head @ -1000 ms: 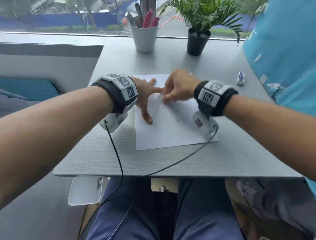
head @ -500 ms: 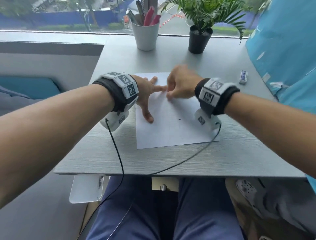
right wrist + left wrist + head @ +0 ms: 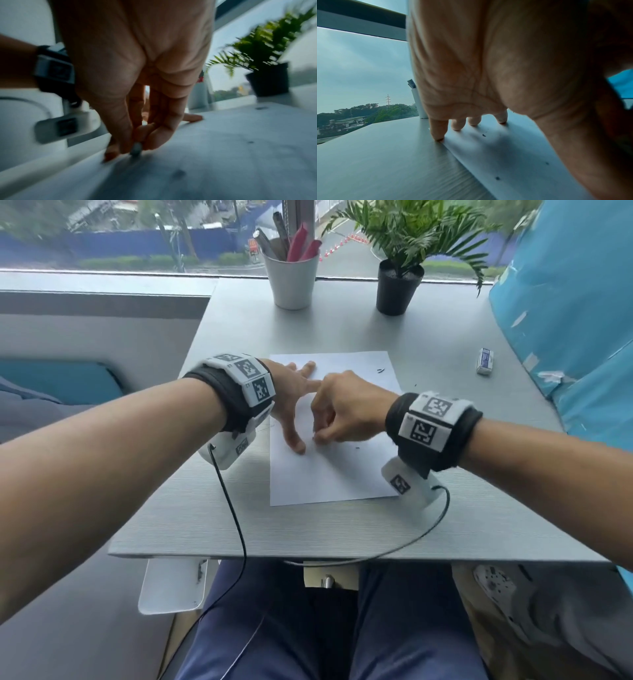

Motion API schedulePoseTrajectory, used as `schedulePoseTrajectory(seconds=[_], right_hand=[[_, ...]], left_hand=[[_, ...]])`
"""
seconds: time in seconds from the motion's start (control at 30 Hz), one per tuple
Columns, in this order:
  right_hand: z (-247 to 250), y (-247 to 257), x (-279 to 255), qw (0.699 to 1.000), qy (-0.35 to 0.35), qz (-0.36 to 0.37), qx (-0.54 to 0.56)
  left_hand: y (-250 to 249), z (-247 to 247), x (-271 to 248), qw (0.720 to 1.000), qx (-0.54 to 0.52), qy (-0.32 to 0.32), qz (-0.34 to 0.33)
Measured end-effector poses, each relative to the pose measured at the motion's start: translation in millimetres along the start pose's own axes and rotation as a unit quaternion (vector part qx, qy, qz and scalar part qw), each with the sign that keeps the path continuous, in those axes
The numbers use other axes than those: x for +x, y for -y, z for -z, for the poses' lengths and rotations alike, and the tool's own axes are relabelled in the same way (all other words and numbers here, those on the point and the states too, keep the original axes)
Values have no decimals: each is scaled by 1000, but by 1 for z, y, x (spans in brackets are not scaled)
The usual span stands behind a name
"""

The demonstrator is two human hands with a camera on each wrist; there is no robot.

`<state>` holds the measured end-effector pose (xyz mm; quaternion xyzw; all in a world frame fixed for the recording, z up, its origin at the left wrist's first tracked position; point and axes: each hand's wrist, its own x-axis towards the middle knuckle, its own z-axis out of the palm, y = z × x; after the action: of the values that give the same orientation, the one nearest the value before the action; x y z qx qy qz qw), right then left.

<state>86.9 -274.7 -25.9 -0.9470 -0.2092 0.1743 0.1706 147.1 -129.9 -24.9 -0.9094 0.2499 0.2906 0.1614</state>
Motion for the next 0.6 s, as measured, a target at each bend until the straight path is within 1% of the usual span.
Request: schedulePoseTrajectory(seconds=[0.03, 0.1, 0.13, 0.17, 0.23, 0.3, 0.33, 0.37, 0.47, 0.5, 0.53, 0.6], right_hand=[[9, -9, 6, 1000, -16, -18, 1], [28, -33, 20, 993, -82, -80, 8], [32, -41, 25, 989, -105, -100, 7], [31, -40, 25, 989, -115, -97, 3], [15, -20, 16, 995, -83, -56, -12], [-4, 1, -2, 1000, -17, -3, -5], [-6, 3, -5, 1000, 3, 11, -5], [-1, -1, -3, 1000, 5, 6, -8], [28, -34, 19, 994, -74, -76, 20], [32, -40, 22, 991, -93, -93, 26], [30, -39, 23, 991, -103, -88, 20], [12, -22, 15, 995, -78, -55, -4]], left_hand=[[0, 0, 0, 1000, -1, 3, 0], [-3, 2, 1, 1000, -4, 7, 3], [-4, 2, 1, 1000, -3, 8, 5], [-4, 2, 0, 1000, -1, 8, 7], [-4, 2, -1, 1000, 1, 4, 7], [-3, 2, -1, 1000, 6, 2, 1], [-3, 2, 0, 1000, 8, 3, 1], [-2, 2, 0, 1000, 7, 5, 0], [-3, 1, 0, 1000, -3, 6, 0], [-4, 2, 1, 1000, -4, 7, 0], [-4, 3, 1, 1000, -3, 7, 1], [-4, 4, 1, 1000, 4, 9, 4]])
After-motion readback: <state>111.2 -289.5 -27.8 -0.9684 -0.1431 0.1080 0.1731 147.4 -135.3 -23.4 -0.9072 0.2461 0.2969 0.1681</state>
